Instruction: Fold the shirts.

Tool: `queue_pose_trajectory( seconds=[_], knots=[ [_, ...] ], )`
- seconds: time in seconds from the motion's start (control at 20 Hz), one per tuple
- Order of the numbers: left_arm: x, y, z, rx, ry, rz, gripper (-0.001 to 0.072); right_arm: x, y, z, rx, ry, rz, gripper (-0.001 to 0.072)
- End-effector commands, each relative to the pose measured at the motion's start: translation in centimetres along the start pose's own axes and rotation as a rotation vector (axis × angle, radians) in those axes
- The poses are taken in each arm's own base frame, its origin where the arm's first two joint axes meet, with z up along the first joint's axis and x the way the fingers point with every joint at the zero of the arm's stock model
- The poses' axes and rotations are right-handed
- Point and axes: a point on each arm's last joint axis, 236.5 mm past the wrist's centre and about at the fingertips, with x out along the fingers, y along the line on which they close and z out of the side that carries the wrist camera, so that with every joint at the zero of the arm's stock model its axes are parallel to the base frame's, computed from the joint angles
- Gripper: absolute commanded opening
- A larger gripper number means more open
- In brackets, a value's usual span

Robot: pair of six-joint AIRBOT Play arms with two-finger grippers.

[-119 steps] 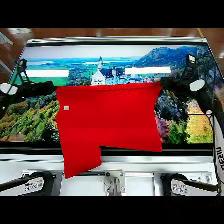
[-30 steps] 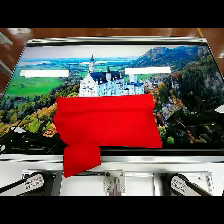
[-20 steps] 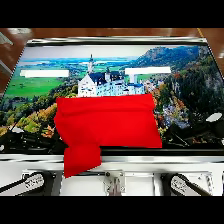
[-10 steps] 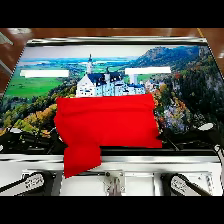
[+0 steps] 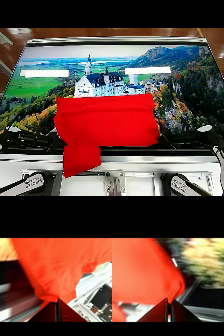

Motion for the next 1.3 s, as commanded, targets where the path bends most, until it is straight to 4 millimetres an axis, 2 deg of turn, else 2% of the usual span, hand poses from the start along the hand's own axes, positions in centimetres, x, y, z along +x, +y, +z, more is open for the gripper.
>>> queue_pose_trajectory(
  seconds=[0.0, 0.15, 0.25, 0.3, 0.45, 0.6, 0.75, 0.85, 1.05, 1.25],
  knots=[
    [-2.0, -1.9, 2.0, 0.138, -0.071, 0.006, 0.0038, -1.7, 5.2, 1.5, -0.098, -0.035, 0.184, 0.0059],
    [-5.2, -4.2, 4.8, 0.224, -0.175, 0.048, 0.0038, -2.7, 8.0, 3.2, -0.19, -0.077, 0.217, 0.0058],
    [-6.9, -5.5, 6.2, 0.252, -0.217, 0.062, 0.0038, -1.8, 8.7, 3.2, -0.341, -0.056, 0.115, 0.0058],
    [-7.5, -5.9, 6.7, 0.266, -0.233, 0.067, 0.0038, -1.4, 8.9, 4.0, -0.395, -0.078, 0.049, 0.0058],
    [-8.7, -6.7, 7.9, 0.293, -0.269, 0.079, 0.0038, -2.9, 10.0, 9.1, -0.404, -0.264, -0.042, 0.0058],
    [-9.6, -7.7, 10.4, 0.289, -0.355, 0.051, 0.0038, -5.1, 11.4, 13.0, -0.398, -0.407, -0.053, 0.0058],
    [-9.8, -9.0, 13.3, 0.257, -0.417, -0.05, 0.0038, -4.2, 12.0, 14.5, -0.387, -0.395, -0.036, 0.0057],
    [-9.8, -8.9, 14.7, 0.23, -0.414, -0.083, 0.0038, -3.2, 12.4, 15.6, -0.386, -0.389, -0.033, 0.0058],
    [-10.7, -10.2, 18.0, 0.212, -0.448, -0.17, 0.0038, -1.8, 14.9, 18.3, -0.439, -0.437, -0.042, 0.0058],
    [-11.9, -11.3, 20.8, 0.25, -0.47, -0.183, 0.0038, -1.7, 16.7, 21.1, -0.436, -0.493, -0.034, 0.0057]
  ],
)
